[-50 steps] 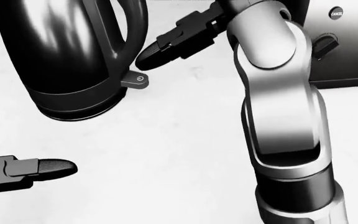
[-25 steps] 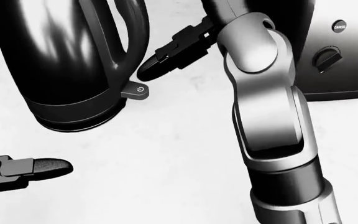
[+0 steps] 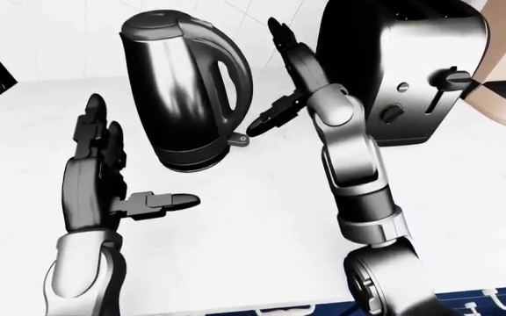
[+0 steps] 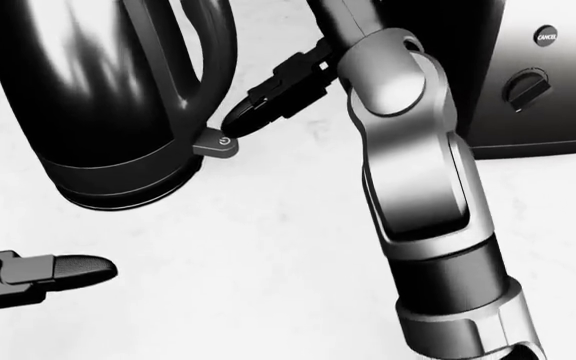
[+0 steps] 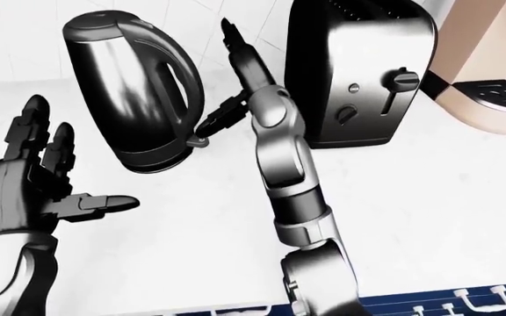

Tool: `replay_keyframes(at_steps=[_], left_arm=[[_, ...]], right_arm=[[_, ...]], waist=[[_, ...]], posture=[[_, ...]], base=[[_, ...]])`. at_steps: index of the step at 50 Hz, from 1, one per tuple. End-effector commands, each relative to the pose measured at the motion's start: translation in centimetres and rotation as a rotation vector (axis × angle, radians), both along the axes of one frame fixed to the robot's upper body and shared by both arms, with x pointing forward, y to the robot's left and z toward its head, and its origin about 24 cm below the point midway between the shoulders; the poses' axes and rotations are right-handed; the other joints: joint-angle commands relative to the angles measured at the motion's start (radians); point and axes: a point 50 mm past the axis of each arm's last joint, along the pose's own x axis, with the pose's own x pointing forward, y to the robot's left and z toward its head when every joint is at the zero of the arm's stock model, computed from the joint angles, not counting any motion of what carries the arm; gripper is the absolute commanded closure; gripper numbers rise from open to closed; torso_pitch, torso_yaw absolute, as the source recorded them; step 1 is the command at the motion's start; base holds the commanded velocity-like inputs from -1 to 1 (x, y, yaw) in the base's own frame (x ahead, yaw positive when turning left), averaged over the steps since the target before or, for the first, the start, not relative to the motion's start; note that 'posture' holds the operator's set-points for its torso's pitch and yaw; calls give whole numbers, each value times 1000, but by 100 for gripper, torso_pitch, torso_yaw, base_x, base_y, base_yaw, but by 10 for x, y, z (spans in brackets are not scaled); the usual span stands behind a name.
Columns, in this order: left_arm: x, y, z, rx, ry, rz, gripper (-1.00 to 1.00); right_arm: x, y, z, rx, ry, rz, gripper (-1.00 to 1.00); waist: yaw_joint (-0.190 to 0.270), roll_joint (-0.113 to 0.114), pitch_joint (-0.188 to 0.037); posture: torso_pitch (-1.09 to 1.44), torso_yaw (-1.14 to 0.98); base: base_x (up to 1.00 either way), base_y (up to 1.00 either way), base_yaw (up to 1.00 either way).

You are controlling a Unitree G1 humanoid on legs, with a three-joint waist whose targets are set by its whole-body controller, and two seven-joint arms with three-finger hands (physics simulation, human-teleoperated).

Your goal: Press down the lever to turn on the electric kettle.

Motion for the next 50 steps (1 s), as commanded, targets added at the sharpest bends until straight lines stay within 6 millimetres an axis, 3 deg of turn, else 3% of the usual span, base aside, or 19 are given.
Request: replay_keyframes(at_steps=[1, 50], left_arm=[[-4, -1, 13, 18, -82, -2, -100], [-4, 0, 7, 16, -81, 0, -100]], right_arm=[[-4, 3, 22, 6, -98, 14, -100], [20, 15, 7, -48, -62, 16, -100]], waist=[[0, 4, -24], [1, 7, -26]], posture=[[0, 0], [0, 0]], base=[[0, 0, 0], [0, 0, 0]])
